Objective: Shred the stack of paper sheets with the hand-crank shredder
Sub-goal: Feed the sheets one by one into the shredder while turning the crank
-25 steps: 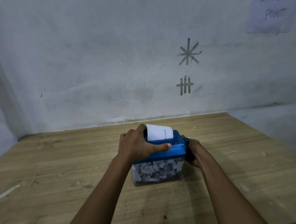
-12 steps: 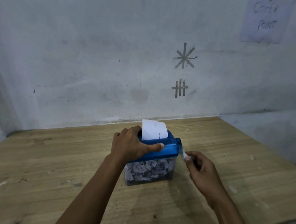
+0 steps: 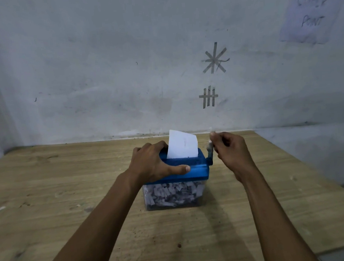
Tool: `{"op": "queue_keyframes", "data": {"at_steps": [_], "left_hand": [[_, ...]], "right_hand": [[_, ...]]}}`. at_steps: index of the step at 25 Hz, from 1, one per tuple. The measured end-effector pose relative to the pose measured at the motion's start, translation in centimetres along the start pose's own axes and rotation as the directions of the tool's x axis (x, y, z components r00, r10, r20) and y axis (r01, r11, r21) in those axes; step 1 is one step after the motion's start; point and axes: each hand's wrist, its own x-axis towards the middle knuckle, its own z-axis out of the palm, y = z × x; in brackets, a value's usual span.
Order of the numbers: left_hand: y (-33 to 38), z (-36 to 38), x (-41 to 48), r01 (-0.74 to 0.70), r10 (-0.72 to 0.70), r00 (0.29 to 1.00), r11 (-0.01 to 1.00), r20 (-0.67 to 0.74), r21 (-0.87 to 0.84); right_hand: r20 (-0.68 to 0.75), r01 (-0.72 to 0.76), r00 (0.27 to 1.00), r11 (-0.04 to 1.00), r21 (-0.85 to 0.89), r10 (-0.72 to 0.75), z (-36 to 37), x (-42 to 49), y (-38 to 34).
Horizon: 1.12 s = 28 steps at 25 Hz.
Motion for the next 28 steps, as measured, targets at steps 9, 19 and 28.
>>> {"op": "queue_keyframes", "data": {"at_steps": [9,19,28], "left_hand": [[0.2,0.2,0.0,-0.040,0.039,0.999,0.989,0.009,0.144],[1.0,0.1,0.0,0.042,-0.039,0.999,0.982,-0.023,0.184],[1.0,-0.4,0.1,-0.003,0.001,1.000,0.992,0.017,0.129]], "right_hand": [[0.185,-0.562,0.827,0.781,0.274,0.531,3.8,3.9,6.2],[0.059,-0.485,0.872,0.874,-0.028,0.486,2.7,-2.0,7.5],[0.138,0.040,0.990,0.998,-0.055,-0.032,-1.3,-7.6,4.7]]}}
